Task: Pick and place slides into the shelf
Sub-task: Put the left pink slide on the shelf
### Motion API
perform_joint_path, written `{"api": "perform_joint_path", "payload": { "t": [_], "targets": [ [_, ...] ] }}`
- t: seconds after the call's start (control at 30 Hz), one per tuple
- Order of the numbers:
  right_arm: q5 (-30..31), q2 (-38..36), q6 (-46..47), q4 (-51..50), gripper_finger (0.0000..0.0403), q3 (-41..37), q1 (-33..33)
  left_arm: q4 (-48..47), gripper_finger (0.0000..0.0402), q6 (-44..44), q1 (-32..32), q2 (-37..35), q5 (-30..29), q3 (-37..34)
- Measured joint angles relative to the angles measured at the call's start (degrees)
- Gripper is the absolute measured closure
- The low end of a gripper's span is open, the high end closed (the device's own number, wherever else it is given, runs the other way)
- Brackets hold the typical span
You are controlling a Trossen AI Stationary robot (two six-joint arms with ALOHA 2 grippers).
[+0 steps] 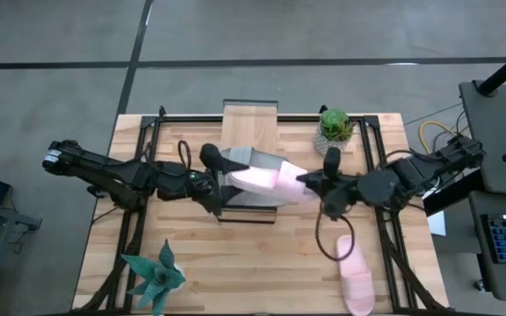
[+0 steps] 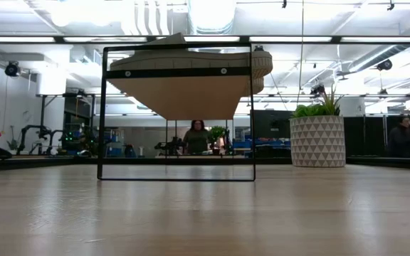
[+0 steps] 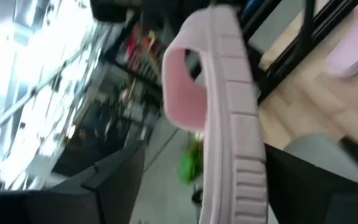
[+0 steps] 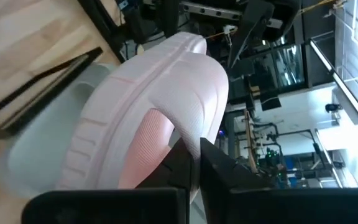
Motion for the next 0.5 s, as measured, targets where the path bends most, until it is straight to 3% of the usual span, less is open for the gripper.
{"api": "perform_joint_path", "payload": {
  "t": [0.17, 0.37, 0.5],
  "targets": [
    [-3.7, 0.0, -3.7, 3.6, 0.0394, -1.3, -5.8, -6.0, 0.0104, -7.1, 0.0, -3.1, -4.8, 0.0],
    [-9.6, 0.0, -9.9, 5.4, 0.0394, -1.8, -12.4, -17.0, 0.0102, -28.8, -0.1, -9.6, -3.4, -0.3],
    [-17.0, 0.0, -15.8, 9.2, 0.0394, -2.2, -18.3, -22.8, 0.0102, -40.1, -0.1, -13.3, -0.6, -1.1]
  ]
}}
